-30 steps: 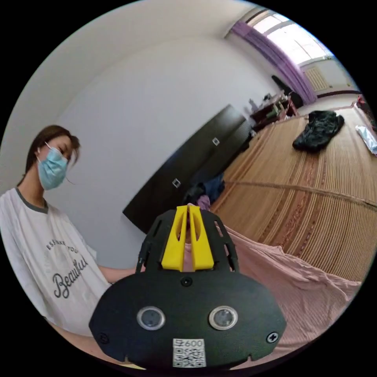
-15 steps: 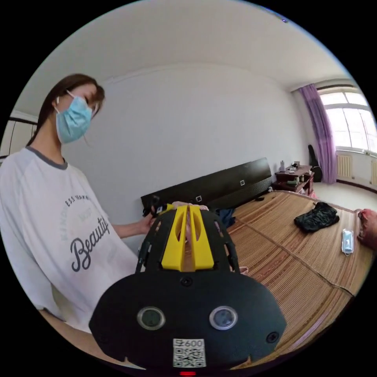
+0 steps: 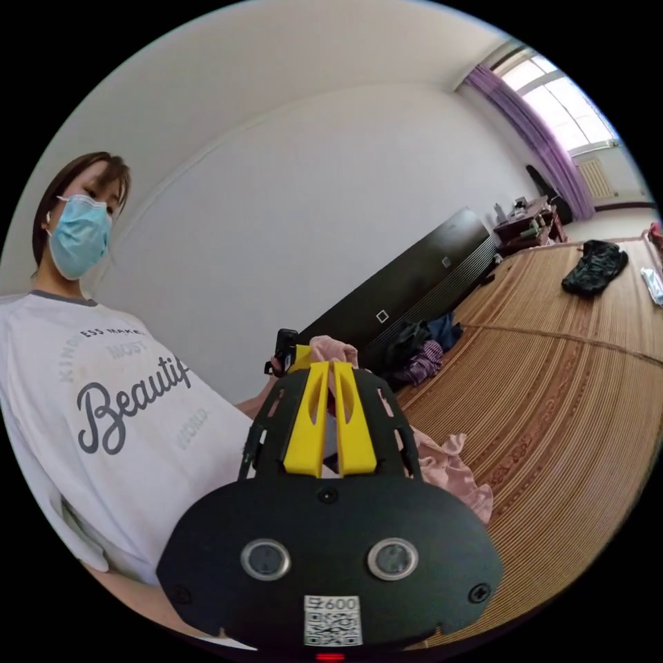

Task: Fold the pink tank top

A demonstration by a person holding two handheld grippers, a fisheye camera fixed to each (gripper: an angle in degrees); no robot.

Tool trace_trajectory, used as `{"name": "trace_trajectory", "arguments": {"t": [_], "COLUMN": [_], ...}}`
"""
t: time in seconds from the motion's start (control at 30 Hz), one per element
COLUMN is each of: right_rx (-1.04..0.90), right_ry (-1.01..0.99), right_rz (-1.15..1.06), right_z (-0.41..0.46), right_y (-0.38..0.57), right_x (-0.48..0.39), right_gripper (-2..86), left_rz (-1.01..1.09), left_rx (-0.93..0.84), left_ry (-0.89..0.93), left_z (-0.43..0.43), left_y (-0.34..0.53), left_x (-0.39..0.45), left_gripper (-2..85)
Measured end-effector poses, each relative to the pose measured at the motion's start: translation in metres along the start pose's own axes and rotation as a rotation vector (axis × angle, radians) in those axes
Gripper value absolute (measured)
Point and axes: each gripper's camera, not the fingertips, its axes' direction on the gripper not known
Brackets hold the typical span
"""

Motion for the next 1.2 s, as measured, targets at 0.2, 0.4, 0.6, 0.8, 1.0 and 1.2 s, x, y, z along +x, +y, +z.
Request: {"name": "trace_trajectory", "arguments": {"t": [0.2,0.4,0.6,0.8,1.0,1.2], "right_rx": [-0.042,-0.085,-0.138,-0.147,-0.142,-0.16], "right_ry": [-0.081,-0.08,-0.029,0.155,0.193,0.226], "right_rz": [0.031,0.006,-0.103,-0.265,-0.304,-0.328], "right_z": [0.045,0.083,0.117,0.139,0.15,0.157], "right_y": [0.03,0.057,0.088,0.123,0.153,0.174], "right_x": [0.008,0.012,-0.002,-0.033,-0.037,-0.032], "right_gripper": [0.4,9.0,0.7,-0.7,-0.8,-0.8], "left_rz": [0.021,0.061,0.064,0.013,-0.042,-0.067], "left_rx": [-0.044,-0.118,-0.154,-0.109,-0.1,-0.11], "left_ry": [0.046,0.069,0.027,0.01,0.041,-0.113], "left_z": [0.017,0.041,0.056,0.061,0.064,0.05], "left_y": [0.051,0.079,0.104,0.126,0.141,0.139], "left_x": [-0.036,-0.064,-0.094,-0.12,-0.149,-0.164], "left_gripper": [1.2,1.3,1.8,4.7,6.0,7.9]}}
